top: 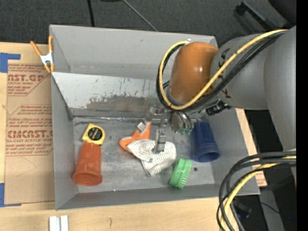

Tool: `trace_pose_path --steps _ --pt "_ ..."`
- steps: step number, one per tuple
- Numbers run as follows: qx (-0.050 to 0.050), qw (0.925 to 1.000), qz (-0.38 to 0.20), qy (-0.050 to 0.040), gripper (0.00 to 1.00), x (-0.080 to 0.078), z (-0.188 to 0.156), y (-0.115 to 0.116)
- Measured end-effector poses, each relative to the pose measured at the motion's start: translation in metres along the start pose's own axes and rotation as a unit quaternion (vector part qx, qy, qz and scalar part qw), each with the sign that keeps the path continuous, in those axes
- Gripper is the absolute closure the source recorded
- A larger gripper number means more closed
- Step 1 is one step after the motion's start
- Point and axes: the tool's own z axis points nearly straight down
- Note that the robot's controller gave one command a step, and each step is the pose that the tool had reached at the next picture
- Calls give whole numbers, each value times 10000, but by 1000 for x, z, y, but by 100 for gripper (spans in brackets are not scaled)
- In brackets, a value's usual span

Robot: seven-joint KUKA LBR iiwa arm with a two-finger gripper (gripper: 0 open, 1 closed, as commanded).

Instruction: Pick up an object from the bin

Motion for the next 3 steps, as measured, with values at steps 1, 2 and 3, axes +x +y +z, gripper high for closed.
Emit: trace_pose_path --steps 1,2,3 --pt "1 9997 -262 5 100 8 66 25" --pt "1 9997 -261 5 100 8 66 25" --pt "1 9968 -797 -1 100 21 -1 37"
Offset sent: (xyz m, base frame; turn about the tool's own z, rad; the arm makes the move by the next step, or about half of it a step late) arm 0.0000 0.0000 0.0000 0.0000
